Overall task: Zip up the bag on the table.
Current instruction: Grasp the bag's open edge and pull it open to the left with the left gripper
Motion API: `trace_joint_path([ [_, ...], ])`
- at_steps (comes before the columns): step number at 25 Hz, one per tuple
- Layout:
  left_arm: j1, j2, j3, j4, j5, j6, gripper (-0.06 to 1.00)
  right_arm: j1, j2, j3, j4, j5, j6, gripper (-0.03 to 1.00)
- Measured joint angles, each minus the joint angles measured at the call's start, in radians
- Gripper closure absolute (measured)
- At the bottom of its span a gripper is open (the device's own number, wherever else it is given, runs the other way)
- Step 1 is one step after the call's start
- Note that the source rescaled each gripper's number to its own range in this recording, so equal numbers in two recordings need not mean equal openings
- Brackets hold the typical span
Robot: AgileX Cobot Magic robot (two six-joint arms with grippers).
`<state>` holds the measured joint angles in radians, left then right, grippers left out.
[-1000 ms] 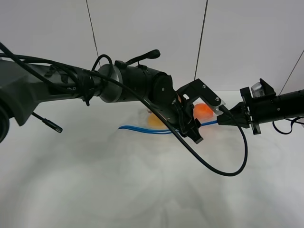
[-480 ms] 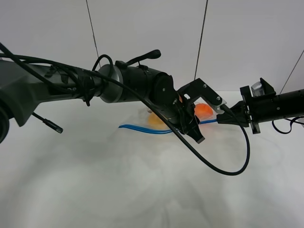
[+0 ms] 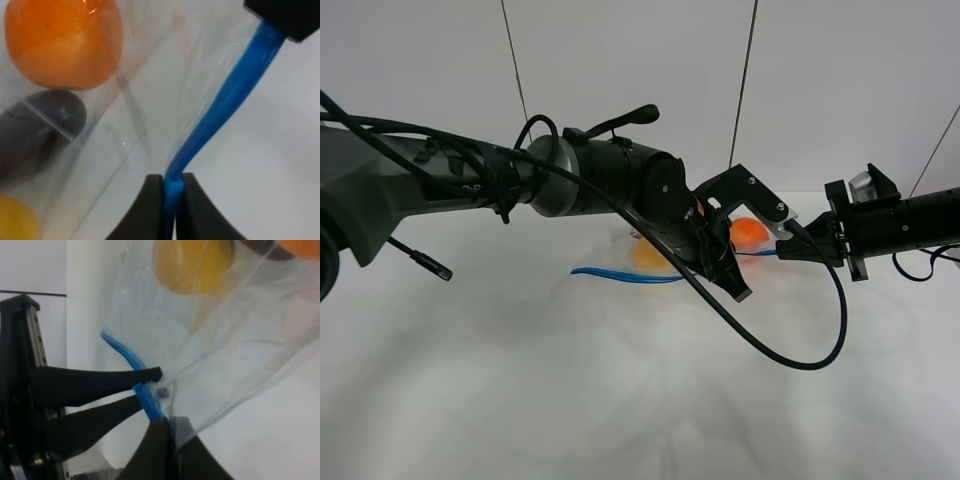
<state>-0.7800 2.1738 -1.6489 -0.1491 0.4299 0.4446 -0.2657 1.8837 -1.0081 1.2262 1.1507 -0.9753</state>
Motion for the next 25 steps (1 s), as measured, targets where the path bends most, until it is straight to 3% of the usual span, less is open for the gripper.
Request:
trace_joint_path([
  [15,0.000,0.000,0.000,0.001,0.003,0.000,0.93,0.000,0.000,0.000,-0.003,-0.012,0.000,0.97],
  [25,-0.004,0.000,-0.007,0.155,0.097,-0.005,0.93,0.003,0.000,0.000,-0.023,-0.029,0.000,0.97],
])
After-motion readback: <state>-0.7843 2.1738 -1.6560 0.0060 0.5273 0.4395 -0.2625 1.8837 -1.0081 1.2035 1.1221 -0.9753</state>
